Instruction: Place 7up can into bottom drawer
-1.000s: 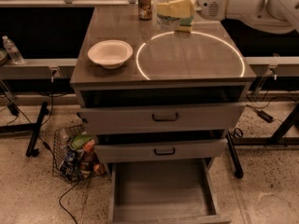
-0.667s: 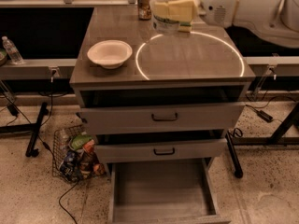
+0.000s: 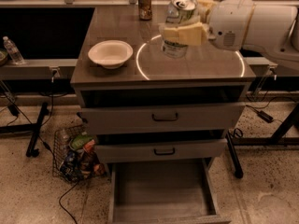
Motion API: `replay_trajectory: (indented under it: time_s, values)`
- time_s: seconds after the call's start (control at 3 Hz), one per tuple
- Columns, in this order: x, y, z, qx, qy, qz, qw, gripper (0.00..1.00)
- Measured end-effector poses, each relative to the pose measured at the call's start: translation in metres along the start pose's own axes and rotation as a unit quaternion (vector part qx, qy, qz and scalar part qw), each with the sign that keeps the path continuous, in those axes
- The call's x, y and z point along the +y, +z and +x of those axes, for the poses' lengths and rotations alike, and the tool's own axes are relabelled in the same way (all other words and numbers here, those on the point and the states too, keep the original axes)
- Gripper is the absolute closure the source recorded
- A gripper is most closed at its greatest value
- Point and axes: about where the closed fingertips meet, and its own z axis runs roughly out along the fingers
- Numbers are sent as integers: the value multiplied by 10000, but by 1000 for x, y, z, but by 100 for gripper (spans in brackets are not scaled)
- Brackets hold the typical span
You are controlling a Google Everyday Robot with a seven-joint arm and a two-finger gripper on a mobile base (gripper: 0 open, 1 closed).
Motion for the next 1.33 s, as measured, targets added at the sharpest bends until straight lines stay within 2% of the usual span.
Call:
replay_trajectory:
  time_s: [0.33, 0.67, 1.0, 1.33]
  values:
    - [7, 4, 6, -29, 86, -111, 9999, 100]
    - [47, -32, 52, 165, 357, -401, 9984, 100]
    - [73, -79, 106, 601, 492, -646, 9949, 100]
    - [104, -130, 187, 1027, 699, -934, 9879, 100]
